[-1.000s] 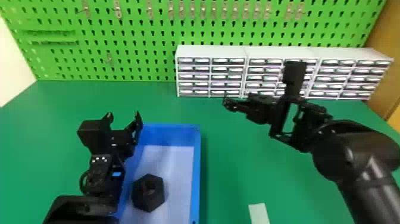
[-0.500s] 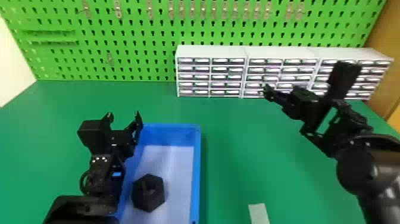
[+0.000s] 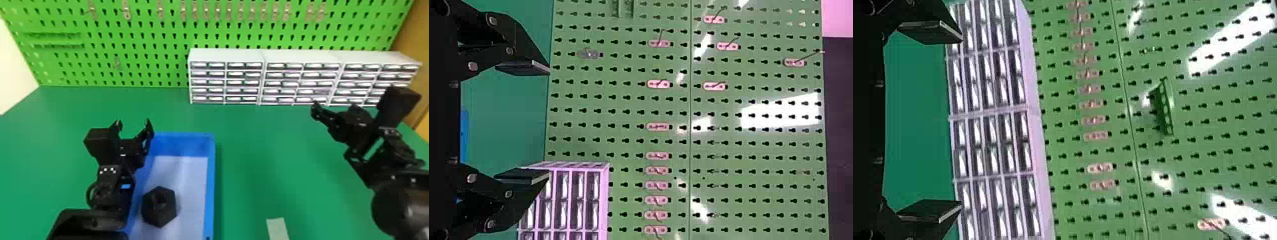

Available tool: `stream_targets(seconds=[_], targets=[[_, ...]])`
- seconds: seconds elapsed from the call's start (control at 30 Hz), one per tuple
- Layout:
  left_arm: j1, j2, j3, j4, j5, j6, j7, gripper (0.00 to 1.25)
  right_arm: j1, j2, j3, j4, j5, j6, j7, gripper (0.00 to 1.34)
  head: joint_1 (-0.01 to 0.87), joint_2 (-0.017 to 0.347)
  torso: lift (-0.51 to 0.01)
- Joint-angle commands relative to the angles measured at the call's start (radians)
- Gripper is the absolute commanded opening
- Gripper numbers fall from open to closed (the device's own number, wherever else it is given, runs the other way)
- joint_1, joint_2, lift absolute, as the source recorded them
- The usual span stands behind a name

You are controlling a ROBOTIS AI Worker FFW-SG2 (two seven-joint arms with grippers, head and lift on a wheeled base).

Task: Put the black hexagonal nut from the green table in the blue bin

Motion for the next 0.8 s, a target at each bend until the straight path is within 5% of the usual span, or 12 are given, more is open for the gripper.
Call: stream_targets(seconds=[0.0, 0.3, 0.77], targets=[[0.001, 0.0, -0.001, 0.0, 0.0, 0.0, 0.002, 0.74, 0.041, 0.003, 0.004, 0.0, 0.047, -0.093, -0.049, 1.21, 0.657, 0.057, -0.095], [0.001, 0.0, -0.004, 0.0, 0.002, 0.0, 0.005, 0.74, 0.104, 0.009, 0.029, 0.0, 0.084, -0.169, -0.143, 1.21, 0.657, 0.057, -0.095], [0.007, 0.0, -0.009, 0.0, 0.006, 0.0, 0.005, 0.74, 0.17, 0.005, 0.053, 0.003, 0.133, -0.232, -0.17, 1.21, 0.657, 0.057, -0.095]])
